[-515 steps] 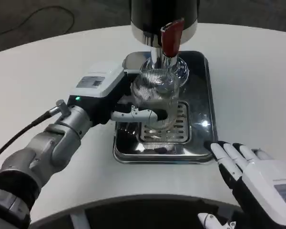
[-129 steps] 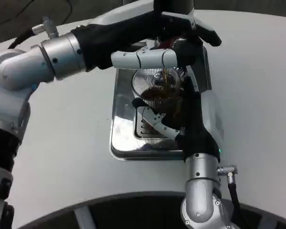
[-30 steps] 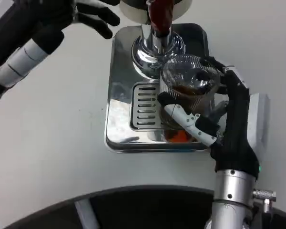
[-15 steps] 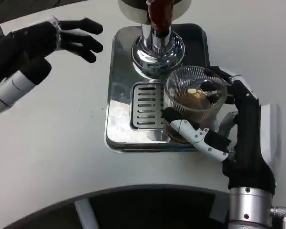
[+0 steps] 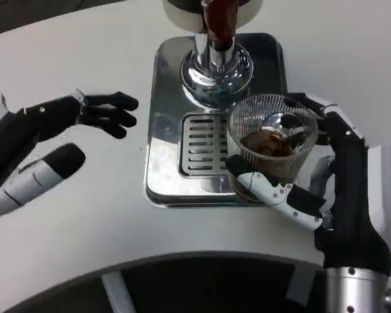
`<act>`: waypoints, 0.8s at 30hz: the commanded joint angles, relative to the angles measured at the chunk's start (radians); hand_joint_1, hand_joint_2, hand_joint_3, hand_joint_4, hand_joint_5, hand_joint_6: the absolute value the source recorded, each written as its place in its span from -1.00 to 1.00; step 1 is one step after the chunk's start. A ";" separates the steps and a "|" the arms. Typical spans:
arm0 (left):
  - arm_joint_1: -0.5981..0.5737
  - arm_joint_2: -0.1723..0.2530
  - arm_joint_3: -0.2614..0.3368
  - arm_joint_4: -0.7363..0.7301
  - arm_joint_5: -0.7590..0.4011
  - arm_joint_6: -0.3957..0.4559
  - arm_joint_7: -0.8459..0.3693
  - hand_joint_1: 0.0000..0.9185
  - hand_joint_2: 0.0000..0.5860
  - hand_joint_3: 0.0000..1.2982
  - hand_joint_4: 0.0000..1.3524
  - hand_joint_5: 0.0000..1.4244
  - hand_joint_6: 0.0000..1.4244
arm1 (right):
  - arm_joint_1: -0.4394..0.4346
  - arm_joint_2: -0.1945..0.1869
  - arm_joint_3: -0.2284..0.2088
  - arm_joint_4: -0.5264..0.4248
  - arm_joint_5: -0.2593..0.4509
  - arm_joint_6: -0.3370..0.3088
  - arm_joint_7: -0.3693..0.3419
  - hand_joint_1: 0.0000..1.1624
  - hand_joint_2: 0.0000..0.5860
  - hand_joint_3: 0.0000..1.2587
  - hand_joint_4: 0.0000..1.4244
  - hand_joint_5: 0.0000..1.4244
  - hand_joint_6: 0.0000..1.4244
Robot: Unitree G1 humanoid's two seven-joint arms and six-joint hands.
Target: Grasp the cup under the faucet to collect the drink, then remove the cup.
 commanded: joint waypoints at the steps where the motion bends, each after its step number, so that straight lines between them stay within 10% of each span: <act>1: 0.073 0.010 0.019 -0.027 0.032 -0.003 0.028 -1.00 -0.50 -0.49 -0.48 -0.45 -0.59 | 0.042 0.009 0.014 -0.069 -0.003 -0.035 0.015 0.52 -0.44 0.42 0.49 0.82 0.91; 24: 0.268 0.064 0.030 -0.172 0.270 -0.037 0.099 -1.00 -0.51 -0.64 -0.77 -0.75 -0.81 | 0.149 -0.012 0.047 -0.216 -0.001 -0.067 0.107 0.53 -0.43 0.47 0.53 0.86 0.97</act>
